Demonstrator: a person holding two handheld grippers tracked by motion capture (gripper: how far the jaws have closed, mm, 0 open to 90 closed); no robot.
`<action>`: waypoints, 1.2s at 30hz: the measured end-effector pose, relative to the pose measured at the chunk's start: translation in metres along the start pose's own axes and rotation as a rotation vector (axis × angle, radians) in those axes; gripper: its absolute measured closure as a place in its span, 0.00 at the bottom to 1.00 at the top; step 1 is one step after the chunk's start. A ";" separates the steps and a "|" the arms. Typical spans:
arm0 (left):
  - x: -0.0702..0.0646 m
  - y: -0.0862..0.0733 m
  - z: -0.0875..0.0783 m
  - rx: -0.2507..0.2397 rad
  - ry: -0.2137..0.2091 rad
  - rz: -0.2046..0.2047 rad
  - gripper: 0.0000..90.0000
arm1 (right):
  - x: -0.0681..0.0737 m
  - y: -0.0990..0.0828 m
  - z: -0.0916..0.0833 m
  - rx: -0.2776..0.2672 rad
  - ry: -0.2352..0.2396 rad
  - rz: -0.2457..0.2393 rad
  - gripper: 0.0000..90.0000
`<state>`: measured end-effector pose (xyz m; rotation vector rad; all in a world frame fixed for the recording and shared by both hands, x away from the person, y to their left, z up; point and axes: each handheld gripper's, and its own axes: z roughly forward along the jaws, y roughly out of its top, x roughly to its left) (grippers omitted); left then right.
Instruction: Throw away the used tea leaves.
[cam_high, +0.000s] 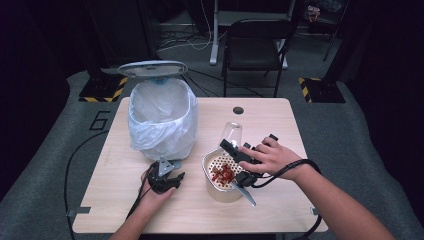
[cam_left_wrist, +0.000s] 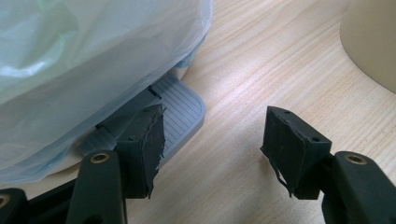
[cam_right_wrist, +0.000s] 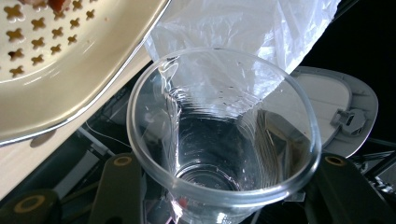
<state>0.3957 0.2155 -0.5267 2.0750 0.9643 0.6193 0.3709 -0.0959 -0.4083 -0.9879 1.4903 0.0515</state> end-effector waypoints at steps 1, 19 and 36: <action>0.000 0.000 0.000 -0.003 -0.001 -0.005 0.43 | 0.000 -0.001 -0.001 -0.007 0.026 0.037 0.53; 0.000 0.000 0.000 -0.001 -0.001 -0.002 0.43 | -0.032 -0.033 0.007 -0.142 0.090 0.454 0.53; 0.000 0.000 0.000 -0.001 -0.004 -0.007 0.43 | -0.048 -0.069 0.025 -0.271 0.274 0.988 0.54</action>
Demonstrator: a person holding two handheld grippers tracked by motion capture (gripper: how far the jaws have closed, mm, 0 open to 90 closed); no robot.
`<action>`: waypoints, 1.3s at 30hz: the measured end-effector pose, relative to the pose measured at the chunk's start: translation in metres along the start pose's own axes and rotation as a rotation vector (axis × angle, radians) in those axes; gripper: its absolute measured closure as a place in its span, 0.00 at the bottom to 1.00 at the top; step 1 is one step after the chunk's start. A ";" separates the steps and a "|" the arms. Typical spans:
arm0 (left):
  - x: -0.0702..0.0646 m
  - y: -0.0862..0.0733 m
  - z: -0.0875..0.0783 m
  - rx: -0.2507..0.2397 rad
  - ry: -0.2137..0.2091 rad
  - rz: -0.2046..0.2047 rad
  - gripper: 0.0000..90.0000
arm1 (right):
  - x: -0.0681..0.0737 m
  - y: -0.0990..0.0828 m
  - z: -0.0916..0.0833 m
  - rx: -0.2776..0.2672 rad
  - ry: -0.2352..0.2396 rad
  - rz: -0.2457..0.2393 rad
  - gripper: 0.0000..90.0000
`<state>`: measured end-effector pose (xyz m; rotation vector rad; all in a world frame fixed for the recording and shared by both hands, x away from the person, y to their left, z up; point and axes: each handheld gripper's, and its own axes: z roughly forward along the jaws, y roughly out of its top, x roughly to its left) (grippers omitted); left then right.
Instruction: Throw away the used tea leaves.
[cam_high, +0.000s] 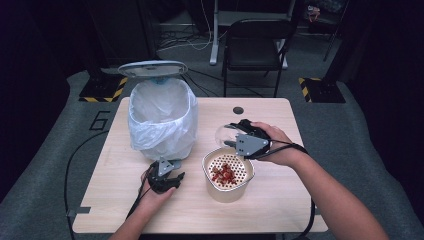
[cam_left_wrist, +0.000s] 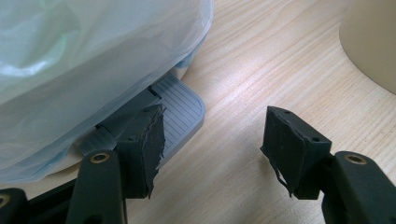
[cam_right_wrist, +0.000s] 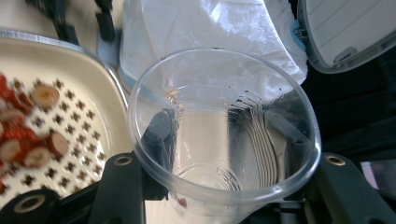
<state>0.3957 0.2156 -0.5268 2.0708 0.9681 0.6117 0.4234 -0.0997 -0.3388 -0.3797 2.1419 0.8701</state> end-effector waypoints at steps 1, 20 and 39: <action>0.000 0.000 0.000 0.000 0.000 0.000 0.43 | 0.000 0.000 0.000 0.000 0.000 0.000 0.54; 0.000 0.000 0.000 -0.004 0.001 -0.001 0.43 | -0.037 -0.027 0.007 -0.153 0.178 0.447 0.54; 0.000 0.000 0.000 -0.006 0.003 0.003 0.43 | -0.048 -0.035 0.014 -0.209 0.316 0.766 0.54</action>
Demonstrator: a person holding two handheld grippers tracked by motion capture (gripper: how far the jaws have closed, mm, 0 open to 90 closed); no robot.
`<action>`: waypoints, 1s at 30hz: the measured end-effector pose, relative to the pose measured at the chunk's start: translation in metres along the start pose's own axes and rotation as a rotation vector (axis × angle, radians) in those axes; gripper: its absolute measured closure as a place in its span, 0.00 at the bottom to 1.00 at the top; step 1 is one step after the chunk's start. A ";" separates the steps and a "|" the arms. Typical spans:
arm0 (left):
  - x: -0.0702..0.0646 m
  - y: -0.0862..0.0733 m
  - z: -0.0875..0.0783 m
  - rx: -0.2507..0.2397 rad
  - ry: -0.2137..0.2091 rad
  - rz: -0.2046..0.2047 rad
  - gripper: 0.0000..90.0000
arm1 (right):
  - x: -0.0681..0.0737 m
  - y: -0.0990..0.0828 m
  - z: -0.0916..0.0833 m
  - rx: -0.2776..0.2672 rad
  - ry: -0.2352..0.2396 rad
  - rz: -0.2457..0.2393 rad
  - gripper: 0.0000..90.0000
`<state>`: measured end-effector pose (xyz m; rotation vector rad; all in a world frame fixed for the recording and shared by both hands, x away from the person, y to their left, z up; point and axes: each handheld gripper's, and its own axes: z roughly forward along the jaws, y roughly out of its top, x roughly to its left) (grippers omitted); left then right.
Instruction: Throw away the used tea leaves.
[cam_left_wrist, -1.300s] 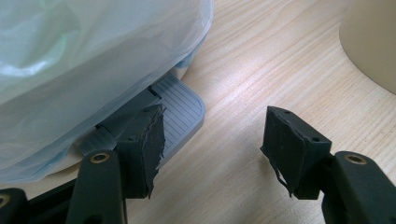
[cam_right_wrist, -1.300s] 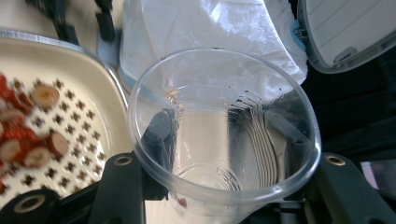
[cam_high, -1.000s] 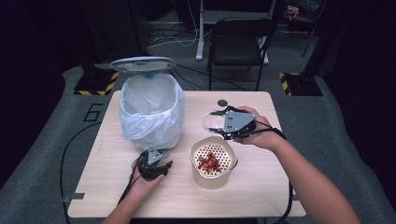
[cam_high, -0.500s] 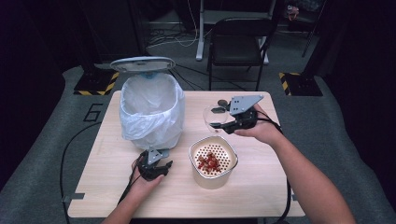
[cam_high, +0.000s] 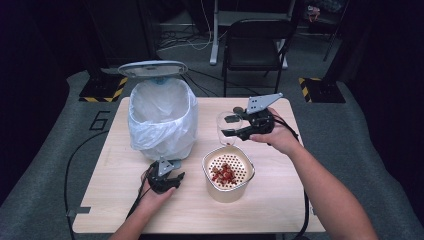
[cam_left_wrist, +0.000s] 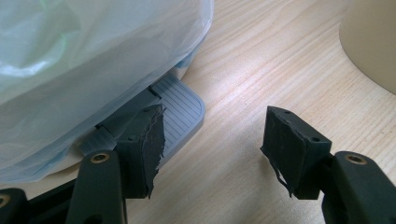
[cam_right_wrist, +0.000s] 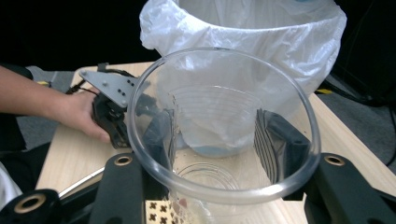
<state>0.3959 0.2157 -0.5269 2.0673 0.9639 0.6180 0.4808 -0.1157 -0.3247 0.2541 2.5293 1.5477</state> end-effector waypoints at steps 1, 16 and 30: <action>0.000 0.000 0.000 0.001 -0.002 -0.004 0.43 | 0.001 0.001 0.000 0.004 -0.001 0.004 0.54; 0.000 0.000 0.000 0.005 -0.001 -0.005 0.43 | 0.018 0.039 0.007 0.005 -0.068 0.021 0.54; 0.000 0.000 0.000 0.004 -0.004 -0.005 0.43 | 0.016 0.071 0.025 0.027 -0.135 0.068 0.55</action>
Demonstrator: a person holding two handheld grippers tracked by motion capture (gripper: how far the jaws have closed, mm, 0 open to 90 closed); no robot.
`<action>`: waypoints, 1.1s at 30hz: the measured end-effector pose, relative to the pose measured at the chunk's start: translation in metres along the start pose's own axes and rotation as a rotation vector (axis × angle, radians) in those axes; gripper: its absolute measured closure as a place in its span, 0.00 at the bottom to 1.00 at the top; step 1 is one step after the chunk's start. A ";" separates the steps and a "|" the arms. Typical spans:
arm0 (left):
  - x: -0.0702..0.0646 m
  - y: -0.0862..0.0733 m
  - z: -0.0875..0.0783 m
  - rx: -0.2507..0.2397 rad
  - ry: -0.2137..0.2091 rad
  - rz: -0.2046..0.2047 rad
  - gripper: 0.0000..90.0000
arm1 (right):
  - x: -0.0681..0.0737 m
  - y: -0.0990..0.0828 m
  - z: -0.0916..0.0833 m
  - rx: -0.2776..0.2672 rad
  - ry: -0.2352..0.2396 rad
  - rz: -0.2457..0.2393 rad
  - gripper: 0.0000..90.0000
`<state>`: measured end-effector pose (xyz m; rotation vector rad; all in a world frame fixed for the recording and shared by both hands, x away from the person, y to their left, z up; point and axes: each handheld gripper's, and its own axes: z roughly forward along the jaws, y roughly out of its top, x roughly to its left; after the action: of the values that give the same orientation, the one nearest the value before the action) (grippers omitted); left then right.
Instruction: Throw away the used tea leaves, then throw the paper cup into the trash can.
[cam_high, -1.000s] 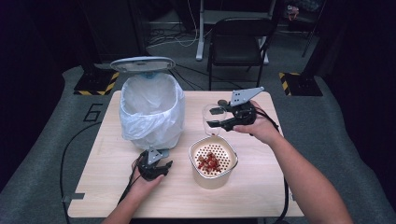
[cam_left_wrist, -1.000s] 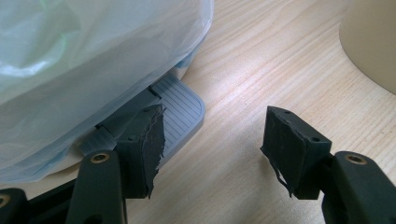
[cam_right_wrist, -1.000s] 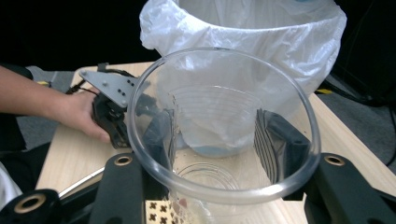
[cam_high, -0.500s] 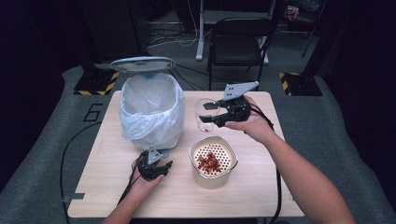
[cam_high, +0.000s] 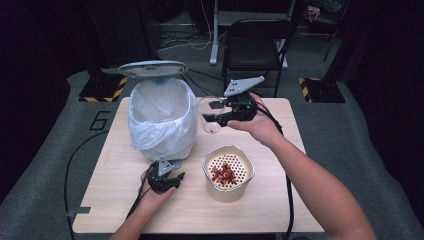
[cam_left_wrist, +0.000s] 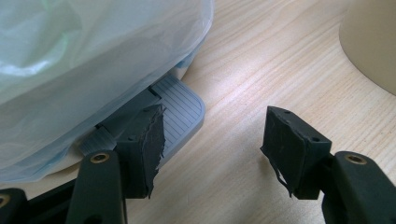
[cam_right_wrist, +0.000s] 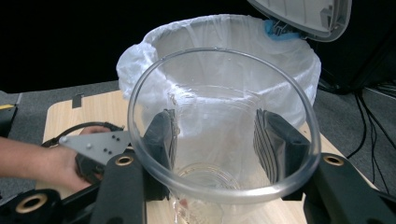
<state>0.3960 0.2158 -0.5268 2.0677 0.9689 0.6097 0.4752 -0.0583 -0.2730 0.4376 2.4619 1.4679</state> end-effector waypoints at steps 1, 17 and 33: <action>0.000 0.000 0.000 -0.005 0.005 -0.002 0.43 | 0.000 0.002 0.001 -0.003 -0.002 0.000 0.55; 0.001 0.000 -0.001 -0.001 -0.007 -0.002 0.43 | -0.004 0.045 0.024 -0.034 -0.035 0.035 0.55; 0.001 0.000 0.000 -0.002 -0.007 -0.004 0.43 | -0.005 0.066 0.054 -0.023 -0.027 0.043 0.55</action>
<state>0.3965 0.2169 -0.5261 2.0650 0.9681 0.6011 0.5075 0.0134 -0.2398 0.5049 2.4267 1.4954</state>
